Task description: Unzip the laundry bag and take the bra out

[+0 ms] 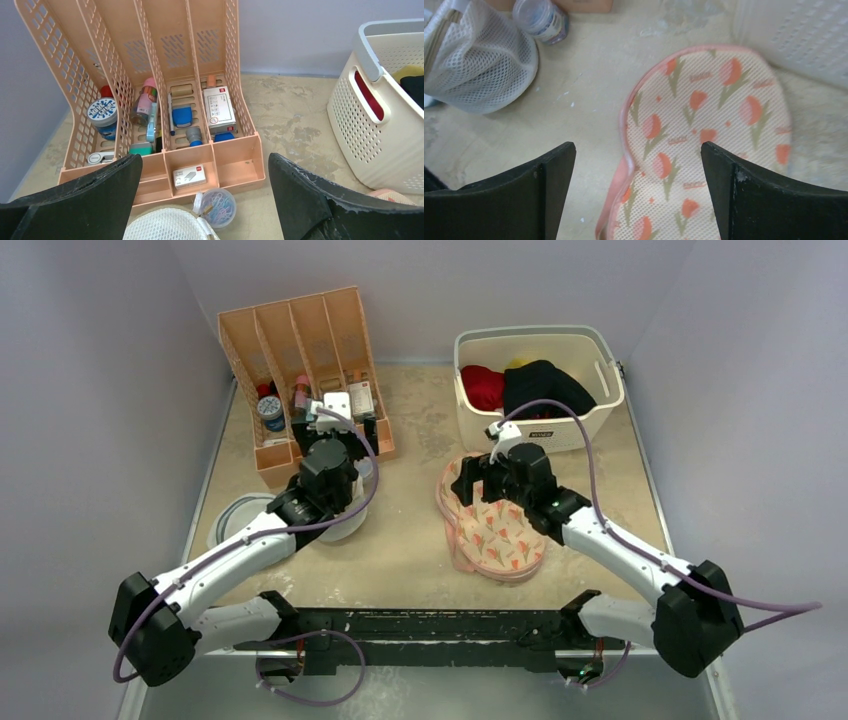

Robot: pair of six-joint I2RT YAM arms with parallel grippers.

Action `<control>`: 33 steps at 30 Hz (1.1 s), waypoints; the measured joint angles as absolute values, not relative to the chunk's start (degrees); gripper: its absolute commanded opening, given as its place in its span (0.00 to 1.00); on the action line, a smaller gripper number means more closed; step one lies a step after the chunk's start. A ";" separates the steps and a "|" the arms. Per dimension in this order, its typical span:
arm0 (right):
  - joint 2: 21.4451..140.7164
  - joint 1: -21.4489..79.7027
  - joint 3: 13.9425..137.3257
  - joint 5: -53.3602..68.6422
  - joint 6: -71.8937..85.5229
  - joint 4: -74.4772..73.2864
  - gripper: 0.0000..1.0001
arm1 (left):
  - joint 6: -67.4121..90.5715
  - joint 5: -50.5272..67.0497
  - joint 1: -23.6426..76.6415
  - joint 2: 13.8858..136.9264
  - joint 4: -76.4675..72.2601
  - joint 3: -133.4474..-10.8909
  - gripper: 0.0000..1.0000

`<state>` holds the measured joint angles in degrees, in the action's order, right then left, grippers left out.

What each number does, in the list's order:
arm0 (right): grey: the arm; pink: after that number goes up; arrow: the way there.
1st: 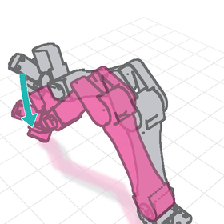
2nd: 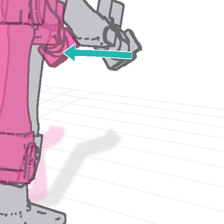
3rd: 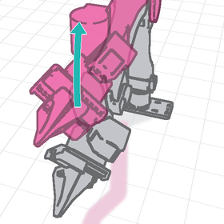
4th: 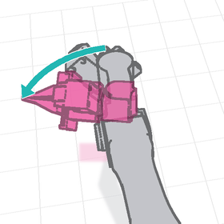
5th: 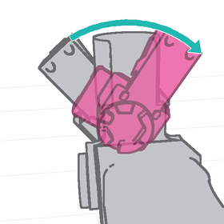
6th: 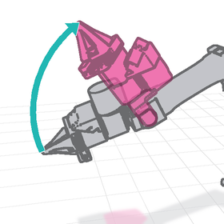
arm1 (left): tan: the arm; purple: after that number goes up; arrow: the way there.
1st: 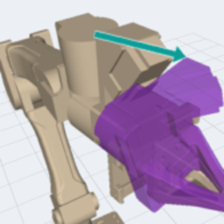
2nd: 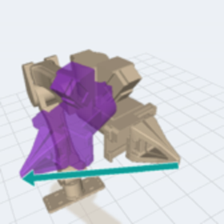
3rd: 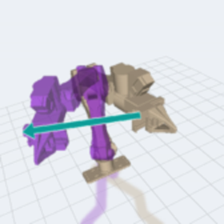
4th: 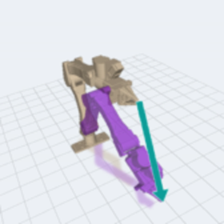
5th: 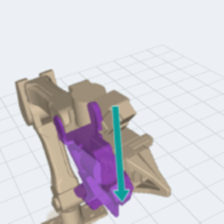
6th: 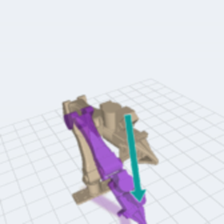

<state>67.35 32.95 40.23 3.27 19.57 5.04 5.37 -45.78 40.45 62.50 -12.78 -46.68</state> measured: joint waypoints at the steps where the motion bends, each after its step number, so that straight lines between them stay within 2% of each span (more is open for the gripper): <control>1: 66.94 32.71 41.12 2.31 18.57 4.40 1.00 | 5.37 -45.63 40.25 62.81 -12.78 -46.68 0.98; 5: 63.09 28.64 45.17 0.93 14.96 1.50 1.00 | 5.43 -43.29 37.28 63.37 -12.84 -46.68 0.99; 10: 54.76 20.84 54.39 -2.87 10.79 -4.08 1.00 | 6.50 -37.06 27.83 61.65 -12.88 -46.68 0.99; 17: 44.49 20.69 69.97 -8.12 5.96 -8.93 1.00 | 5.26 -32.58 23.27 49.50 -12.08 -49.04 0.99; 20: 39.92 20.69 74.96 -10.41 4.29 -11.53 1.00 | 3.86 -28.91 23.27 46.89 -9.98 -56.42 0.99; 25: 33.52 20.69 73.67 -13.61 3.18 -11.20 1.00 | 4.54 -25.50 23.27 47.92 -5.17 -72.53 1.00; 29: 31.73 20.69 72.73 -17.76 3.25 -10.81 1.00 | 6.17 -22.41 23.27 46.72 -3.25 -76.25 0.99; 33: 34.89 20.69 75.35 -21.82 3.53 -11.55 1.00 | 7.09 -19.49 23.27 47.90 0.84 -79.02 0.99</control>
<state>34.89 20.69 75.35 -21.82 3.53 -11.55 7.09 -19.49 23.27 47.90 0.84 -79.02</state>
